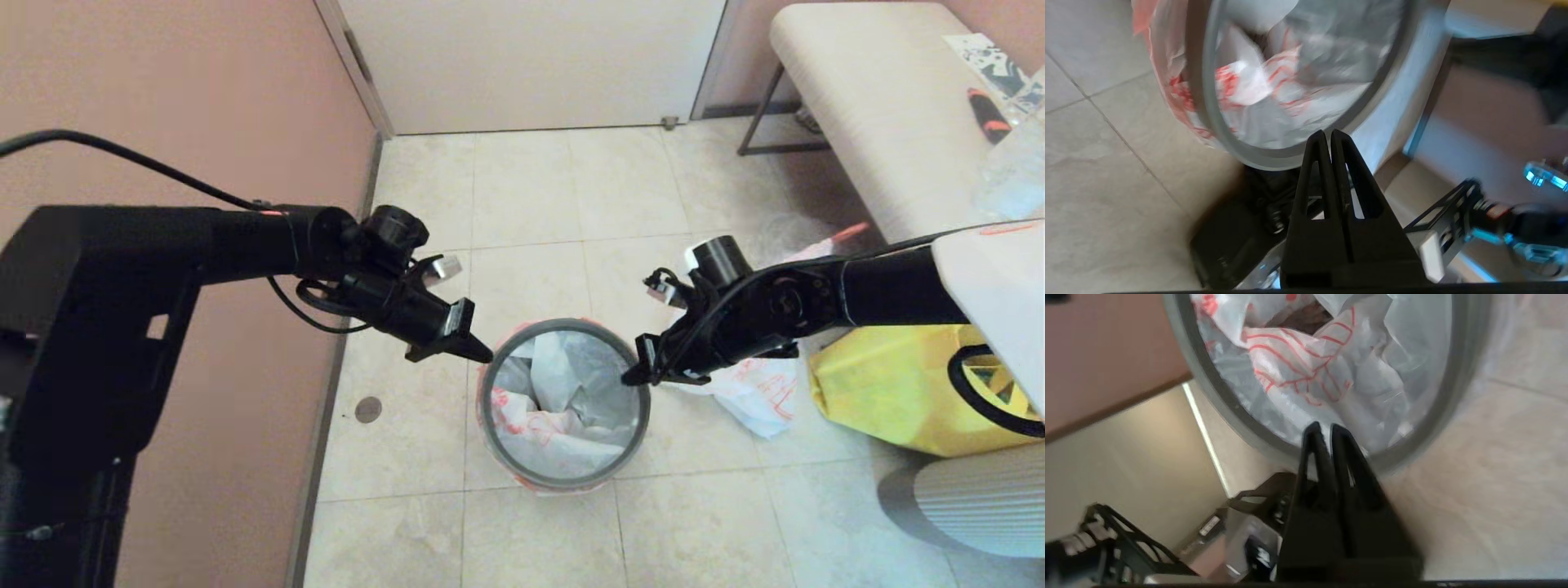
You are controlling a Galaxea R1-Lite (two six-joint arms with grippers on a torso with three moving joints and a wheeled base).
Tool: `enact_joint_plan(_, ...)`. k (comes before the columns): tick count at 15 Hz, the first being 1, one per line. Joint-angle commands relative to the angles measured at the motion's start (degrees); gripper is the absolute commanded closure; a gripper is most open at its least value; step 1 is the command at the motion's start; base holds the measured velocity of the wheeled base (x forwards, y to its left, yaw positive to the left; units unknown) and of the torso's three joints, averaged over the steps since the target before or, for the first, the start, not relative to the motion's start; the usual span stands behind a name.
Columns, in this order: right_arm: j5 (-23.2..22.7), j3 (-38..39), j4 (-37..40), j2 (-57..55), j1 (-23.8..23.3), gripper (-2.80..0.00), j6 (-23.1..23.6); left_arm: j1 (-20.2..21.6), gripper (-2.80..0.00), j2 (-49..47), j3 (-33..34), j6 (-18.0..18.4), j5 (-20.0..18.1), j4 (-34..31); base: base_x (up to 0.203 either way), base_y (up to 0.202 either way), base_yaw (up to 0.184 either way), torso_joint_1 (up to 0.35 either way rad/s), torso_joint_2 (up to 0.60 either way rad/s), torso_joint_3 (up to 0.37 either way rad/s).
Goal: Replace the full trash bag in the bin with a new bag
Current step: Place the trash can ring on the trash can
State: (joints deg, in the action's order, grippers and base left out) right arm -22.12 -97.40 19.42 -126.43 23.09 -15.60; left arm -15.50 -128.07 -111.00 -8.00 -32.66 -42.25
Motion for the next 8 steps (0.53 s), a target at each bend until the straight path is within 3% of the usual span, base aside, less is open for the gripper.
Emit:
enact_joint_plan(1,-0.85,-0.28,-2.6,-4.48,-0.53,0.0,0.16,0.61,0.0,-5.09,-0.01,0.73,-0.71,0.02,0.0,0.0,0.0,0.0,0.0,0.0)
enact_joint_plan(8,-7.68,0.1,-6.33,-7.41,-3.44,0.0,2.54,0.83,0.0,-10.69,-0.01,1.06,-1.09,3.99,0.0,0.0,0.0,0.0,0.0,0.0)
